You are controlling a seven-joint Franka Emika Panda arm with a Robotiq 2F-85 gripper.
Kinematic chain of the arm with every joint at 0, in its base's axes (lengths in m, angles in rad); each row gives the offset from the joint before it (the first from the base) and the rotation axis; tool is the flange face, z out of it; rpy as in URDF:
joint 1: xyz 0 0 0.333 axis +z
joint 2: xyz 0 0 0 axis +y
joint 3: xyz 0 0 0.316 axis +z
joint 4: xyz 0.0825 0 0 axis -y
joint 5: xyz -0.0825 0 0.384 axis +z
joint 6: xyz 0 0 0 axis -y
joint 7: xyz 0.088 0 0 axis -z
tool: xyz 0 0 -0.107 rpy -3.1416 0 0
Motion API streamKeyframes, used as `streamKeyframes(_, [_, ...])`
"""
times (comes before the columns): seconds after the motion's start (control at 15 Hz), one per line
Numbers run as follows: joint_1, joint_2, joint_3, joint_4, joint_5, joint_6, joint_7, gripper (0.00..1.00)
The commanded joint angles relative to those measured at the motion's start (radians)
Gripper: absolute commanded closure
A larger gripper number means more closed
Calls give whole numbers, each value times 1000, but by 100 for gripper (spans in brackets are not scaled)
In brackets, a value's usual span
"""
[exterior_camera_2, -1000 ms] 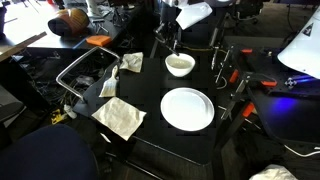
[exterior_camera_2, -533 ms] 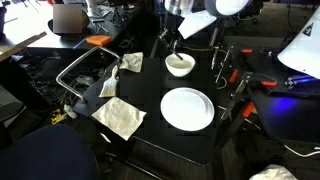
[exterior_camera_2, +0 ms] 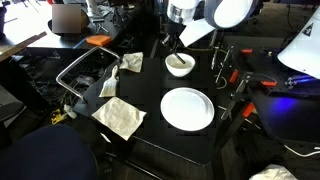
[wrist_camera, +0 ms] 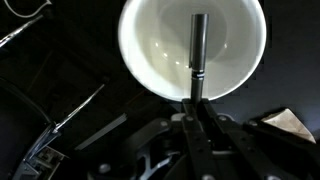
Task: Place the pen in the white bowl
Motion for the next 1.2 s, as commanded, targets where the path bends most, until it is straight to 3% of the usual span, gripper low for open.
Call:
streamKeyframes(0.0, [38, 18, -22, 5, 30, -34, 10, 64])
streamKeyframes(0.13, [43, 21, -23, 4, 35, -33, 8, 57])
streamKeyframes(0.67, [112, -21, -110, -8, 21, -55, -23, 0])
streamKeyframes(1.13, [37, -144, -77, 14, -15, -89, -191, 0])
